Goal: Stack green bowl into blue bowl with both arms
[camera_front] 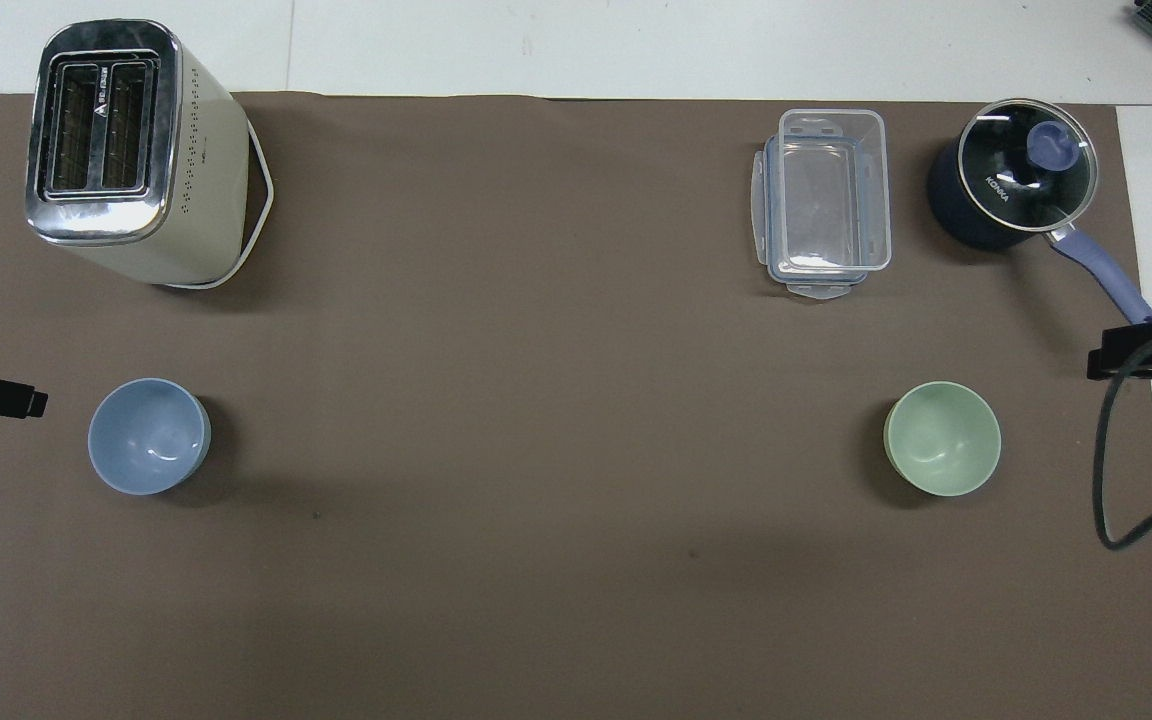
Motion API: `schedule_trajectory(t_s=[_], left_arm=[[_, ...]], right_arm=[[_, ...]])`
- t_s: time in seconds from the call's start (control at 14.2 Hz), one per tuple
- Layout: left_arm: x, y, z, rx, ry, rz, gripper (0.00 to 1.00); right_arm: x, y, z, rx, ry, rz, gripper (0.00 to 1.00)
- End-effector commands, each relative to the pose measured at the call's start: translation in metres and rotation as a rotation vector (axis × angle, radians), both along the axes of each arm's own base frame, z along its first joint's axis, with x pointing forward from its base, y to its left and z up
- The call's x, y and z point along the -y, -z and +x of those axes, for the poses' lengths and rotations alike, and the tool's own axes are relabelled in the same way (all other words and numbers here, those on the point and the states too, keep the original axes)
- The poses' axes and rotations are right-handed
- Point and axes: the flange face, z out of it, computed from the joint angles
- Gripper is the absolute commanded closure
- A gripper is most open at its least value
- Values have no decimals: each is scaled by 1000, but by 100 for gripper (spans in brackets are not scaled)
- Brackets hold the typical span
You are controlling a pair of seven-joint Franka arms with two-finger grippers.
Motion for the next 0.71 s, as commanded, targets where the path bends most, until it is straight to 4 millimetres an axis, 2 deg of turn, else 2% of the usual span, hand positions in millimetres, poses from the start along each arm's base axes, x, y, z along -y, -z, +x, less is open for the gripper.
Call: schedule_trajectory(t_s=[0.0,0.21,0.56,0.63], left_arm=[[-12,26,-12,20,12,-25,0],[-20,50,-20,20,7,-26,0],[-25,96,-17,-6,-3,-26,15],[-27,105,-18,-15,-8,-28,21]], right_arm=[[2,-4,-2,2,-19,14,0],[2,-4,-2,2,-19,14,0],[2,-4,-2,2,-19,14,0],[2,-4,-2,2,-19,14,0]])
